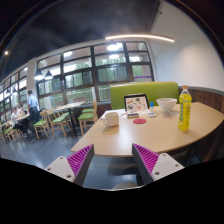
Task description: Pour water
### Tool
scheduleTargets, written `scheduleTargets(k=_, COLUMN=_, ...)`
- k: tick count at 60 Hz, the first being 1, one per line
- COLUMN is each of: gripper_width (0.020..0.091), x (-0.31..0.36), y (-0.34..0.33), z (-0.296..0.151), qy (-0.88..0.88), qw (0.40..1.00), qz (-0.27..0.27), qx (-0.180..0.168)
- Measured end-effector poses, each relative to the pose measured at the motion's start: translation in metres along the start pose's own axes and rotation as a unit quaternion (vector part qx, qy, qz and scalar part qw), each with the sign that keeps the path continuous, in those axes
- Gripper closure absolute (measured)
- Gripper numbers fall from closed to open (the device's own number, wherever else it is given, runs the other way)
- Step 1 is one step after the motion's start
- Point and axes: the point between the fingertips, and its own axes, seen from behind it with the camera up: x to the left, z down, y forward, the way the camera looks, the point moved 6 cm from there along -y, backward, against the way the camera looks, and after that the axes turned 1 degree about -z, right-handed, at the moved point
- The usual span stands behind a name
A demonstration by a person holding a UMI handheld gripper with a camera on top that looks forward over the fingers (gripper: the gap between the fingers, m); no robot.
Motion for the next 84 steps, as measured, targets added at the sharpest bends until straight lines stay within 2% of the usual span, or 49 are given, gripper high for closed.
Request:
scheduleTargets(k=10, gripper_width=0.0291, x=-0.023, y=0.003, z=-0.009, qy=-0.008, qw=0.999, qz=0.032, qx=-0.027)
scheduleTargets(k=19, gripper_width=0.0286, x=-0.075, y=0.012, z=-0.029, qy=-0.009, qw=0.998, qz=0.052, qx=-0.038)
scheduleTargets(k=34, gripper_width=0.0290, x=-0.242, y=0.047, z=-0.087, qy=-0.047, qw=0.985, qz=0.147, qx=-0.082)
scheduleTargets(k=45, gripper_width=0.0278, x=-0.326, y=0.101, z=-0.099, qy=-0.066, qw=0.979, qz=0.181, qx=-0.075)
scheduleTargets(k=54, gripper_width=0.0281, x=-0.360, y=0.146, z=-0.099, qy=-0.060, qw=0.981, qz=0.173, qx=-0.065)
scheduleTargets(k=59, gripper_width=0.0673, x=-0.373, y=0.162, z=-0.092, qy=-0.048, qw=0.981, qz=0.183, qx=-0.051)
scheduleTargets(k=61, gripper_width=0.0685, x=-0.375, y=0.165, z=-0.093, qy=-0.037, qw=0.979, qz=0.191, qx=-0.068)
scheduleTargets(k=63, gripper_width=0.0728, x=-0.375, y=0.167, z=-0.094, qy=-0.038, qw=0.977, qz=0.196, qx=-0.072)
scheduleTargets(k=65, gripper_width=0.0728, x=-0.375, y=0.169, z=-0.094, qy=-0.043, qw=0.976, qz=0.198, qx=-0.076)
scheduleTargets(k=66, gripper_width=0.0765, x=-0.375, y=0.170, z=-0.095, qy=-0.047, qw=0.976, qz=0.198, qx=-0.078)
scheduleTargets(k=68, gripper_width=0.0774, x=-0.376, y=0.167, z=-0.096, qy=-0.049, qw=0.975, qz=0.200, qx=-0.079)
scheduleTargets(k=70, gripper_width=0.0815, x=-0.376, y=0.167, z=-0.096, qy=-0.051, qw=0.975, qz=0.203, qx=-0.078)
scheduleTargets(k=75, gripper_width=0.0835, x=-0.374, y=0.171, z=-0.094, qy=-0.064, qw=0.971, qz=0.217, qx=-0.078)
scheduleTargets(k=80, gripper_width=0.0836, x=-0.368, y=0.174, z=-0.095, qy=-0.092, qw=0.966, qz=0.233, qx=-0.062)
scheduleTargets(k=84, gripper_width=0.0836, x=-0.356, y=0.178, z=-0.111, qy=-0.137, qw=0.957, qz=0.250, qx=-0.053)
